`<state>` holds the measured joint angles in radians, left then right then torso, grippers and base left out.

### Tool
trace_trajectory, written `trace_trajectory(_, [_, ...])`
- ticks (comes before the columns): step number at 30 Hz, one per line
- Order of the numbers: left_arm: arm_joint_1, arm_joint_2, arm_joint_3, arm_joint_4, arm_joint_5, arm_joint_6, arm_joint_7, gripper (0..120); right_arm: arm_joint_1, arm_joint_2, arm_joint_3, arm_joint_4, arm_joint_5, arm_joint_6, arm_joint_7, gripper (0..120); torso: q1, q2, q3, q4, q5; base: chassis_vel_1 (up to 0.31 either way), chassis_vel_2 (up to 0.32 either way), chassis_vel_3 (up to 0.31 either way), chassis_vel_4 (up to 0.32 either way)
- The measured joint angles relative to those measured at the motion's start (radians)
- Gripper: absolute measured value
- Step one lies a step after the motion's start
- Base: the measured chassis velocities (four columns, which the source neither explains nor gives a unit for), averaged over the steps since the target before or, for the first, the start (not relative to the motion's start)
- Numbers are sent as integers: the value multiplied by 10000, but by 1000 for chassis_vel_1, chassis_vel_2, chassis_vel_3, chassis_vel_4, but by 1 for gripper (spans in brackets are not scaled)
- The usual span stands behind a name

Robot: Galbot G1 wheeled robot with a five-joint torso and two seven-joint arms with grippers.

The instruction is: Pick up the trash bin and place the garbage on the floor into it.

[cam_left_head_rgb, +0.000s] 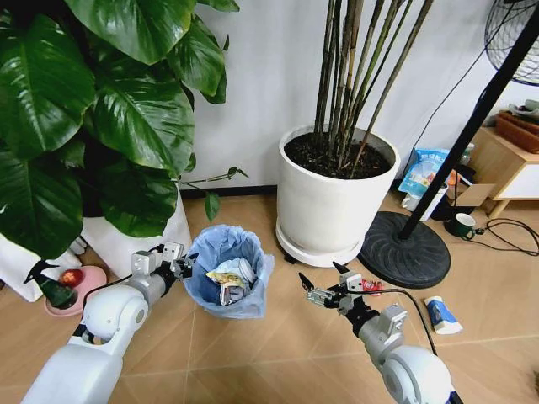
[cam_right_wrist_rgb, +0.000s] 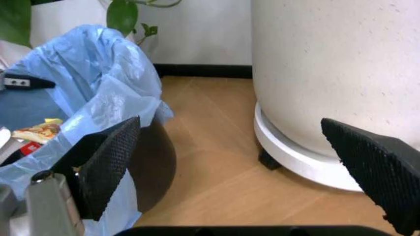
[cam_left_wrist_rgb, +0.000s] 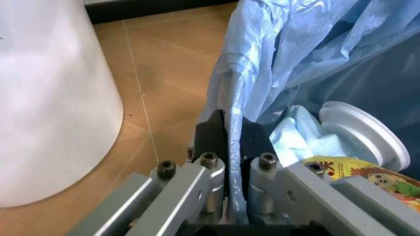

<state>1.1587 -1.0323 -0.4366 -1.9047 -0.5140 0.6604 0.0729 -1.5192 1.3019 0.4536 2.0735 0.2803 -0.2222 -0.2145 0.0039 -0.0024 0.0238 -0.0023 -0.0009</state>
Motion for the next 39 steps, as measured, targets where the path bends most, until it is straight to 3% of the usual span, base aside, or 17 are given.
trace_trajectory(15, [-24,-18,-24,84,2,-39,45,0,-116,70,120,-203,28,26,135,100,1,0,2,1,0,-5,-17,-1,18])
trace_trajectory(39, [15,-35,-71,130,24,-94,105,0,-207,68,284,-491,-21,173,150,100,1,0,1,1,0,-75,-81,83,77])
